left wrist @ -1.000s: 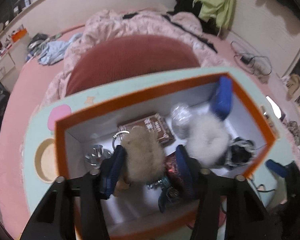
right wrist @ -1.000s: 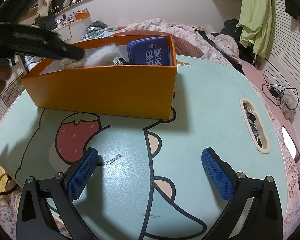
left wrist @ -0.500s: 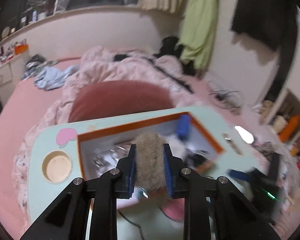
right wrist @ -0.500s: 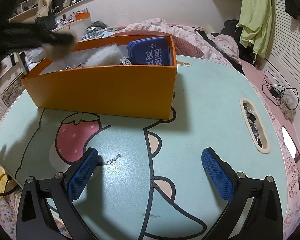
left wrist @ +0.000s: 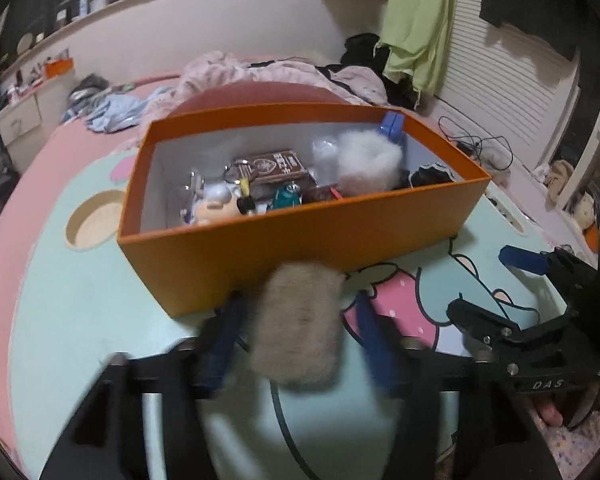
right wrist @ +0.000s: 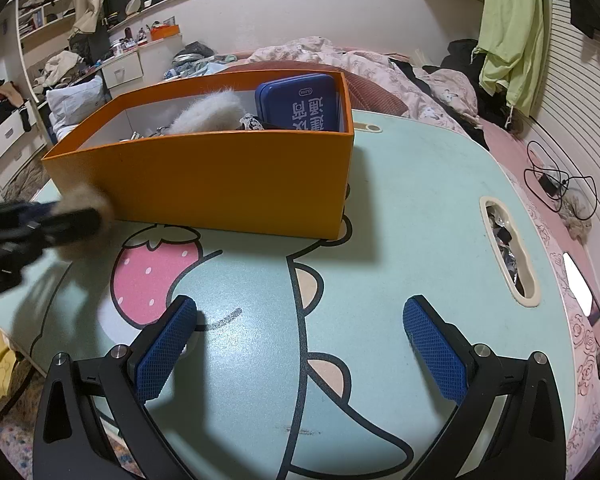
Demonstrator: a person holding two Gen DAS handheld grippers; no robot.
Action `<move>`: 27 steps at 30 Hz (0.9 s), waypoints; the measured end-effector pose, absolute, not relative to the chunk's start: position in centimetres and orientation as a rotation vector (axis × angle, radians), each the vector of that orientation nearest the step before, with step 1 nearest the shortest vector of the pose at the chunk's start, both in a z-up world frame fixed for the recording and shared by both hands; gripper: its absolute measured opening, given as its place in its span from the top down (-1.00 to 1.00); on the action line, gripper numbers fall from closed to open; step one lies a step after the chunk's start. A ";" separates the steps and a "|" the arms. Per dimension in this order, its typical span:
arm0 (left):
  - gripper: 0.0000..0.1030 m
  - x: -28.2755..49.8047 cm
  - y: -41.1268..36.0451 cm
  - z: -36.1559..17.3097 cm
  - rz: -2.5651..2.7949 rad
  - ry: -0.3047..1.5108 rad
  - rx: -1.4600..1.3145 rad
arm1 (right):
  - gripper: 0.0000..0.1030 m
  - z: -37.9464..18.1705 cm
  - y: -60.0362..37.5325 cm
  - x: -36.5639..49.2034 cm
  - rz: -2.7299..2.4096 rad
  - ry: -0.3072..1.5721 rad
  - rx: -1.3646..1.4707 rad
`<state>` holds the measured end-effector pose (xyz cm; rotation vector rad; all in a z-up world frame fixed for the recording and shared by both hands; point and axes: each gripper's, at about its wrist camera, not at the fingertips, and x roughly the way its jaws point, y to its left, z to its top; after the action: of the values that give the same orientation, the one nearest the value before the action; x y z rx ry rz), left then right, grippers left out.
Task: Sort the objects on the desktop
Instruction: 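Lift the brown fur pompom from the orange box with the left gripper, place it on the table, then lift the blue tin from the box with the right gripper, set it on the table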
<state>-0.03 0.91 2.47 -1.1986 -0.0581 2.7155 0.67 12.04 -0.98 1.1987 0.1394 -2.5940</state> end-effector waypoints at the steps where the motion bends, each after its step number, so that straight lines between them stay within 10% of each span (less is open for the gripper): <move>1: -0.43 0.3 0.9 2.5 2.698 -0.058 -1.185 | -0.99 -1.0 12.1 0.7 -2.594 0.139 1.199; 8: -1.00 1.8 2.0 0.9 2.737 0.150 -1.235 | -0.99 -0.9 12.3 0.6 -2.593 0.139 1.199; 27: -1.00 1.5 1.7 0.4 2.737 0.122 -1.246 | -0.99 -1.0 12.6 0.9 -2.593 0.142 1.200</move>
<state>1.46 1.72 0.42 -1.2464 0.1219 2.7372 0.92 12.57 -1.00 1.2004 0.1416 -2.5926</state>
